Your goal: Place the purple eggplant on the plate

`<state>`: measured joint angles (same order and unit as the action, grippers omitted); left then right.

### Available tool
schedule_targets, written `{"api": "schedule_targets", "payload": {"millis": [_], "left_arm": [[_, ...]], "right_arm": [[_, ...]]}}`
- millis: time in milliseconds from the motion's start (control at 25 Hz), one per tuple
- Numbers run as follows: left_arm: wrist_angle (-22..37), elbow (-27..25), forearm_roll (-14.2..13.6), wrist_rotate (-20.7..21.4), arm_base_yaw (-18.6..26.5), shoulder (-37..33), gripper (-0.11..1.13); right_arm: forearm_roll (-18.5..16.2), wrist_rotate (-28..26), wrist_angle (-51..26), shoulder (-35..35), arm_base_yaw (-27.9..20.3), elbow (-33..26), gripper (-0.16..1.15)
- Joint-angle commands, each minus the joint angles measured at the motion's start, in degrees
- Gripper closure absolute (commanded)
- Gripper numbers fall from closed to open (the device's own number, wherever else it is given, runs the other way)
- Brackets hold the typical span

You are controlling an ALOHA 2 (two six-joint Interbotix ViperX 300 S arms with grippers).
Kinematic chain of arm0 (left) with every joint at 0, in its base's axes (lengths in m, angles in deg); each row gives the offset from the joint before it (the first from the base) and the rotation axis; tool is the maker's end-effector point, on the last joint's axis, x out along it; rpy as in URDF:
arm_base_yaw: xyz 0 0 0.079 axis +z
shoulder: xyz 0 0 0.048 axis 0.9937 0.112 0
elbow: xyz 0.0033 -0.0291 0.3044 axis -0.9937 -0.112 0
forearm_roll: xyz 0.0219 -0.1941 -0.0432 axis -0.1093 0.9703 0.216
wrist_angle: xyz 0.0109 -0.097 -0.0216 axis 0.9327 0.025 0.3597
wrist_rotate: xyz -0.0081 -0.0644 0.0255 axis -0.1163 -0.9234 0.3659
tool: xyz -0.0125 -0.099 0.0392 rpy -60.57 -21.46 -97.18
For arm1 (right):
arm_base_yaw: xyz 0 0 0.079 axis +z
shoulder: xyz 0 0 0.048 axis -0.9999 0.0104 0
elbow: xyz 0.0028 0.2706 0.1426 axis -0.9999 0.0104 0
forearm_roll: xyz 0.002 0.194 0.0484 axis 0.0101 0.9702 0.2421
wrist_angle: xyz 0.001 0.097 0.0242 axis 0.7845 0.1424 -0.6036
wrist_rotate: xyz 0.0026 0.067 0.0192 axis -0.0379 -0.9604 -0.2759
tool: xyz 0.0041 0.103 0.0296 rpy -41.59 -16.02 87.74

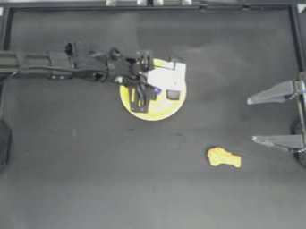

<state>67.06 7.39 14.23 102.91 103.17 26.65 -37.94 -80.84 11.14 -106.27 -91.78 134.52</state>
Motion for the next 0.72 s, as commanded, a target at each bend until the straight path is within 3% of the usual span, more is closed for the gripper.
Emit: {"api": "schedule_targets", "payload": {"millis": [40,160,480,720], "left_arm": [[-0.18,1.67,0.0,0.44,0.26,-2.2,0.6],[-0.26,1.93,0.09,0.35,0.53,-2.02,0.53],[-0.09,2.2,0.26,0.0,0.53,-1.67,0.01],[0.0,2.46,0.35,-0.09,0.62,-2.11,0.01]], "right_arm": [[0.18,-0.09,0.53,0.18,0.0,-0.53,-0.02],[0.18,-0.09,0.53,0.18,0.0,-0.53,-0.02],[0.18,-0.09,0.35,0.26,0.0,-0.53,-0.02],[0.18,-0.09,0.35,0.18,0.0,-0.53,-0.01]]}}
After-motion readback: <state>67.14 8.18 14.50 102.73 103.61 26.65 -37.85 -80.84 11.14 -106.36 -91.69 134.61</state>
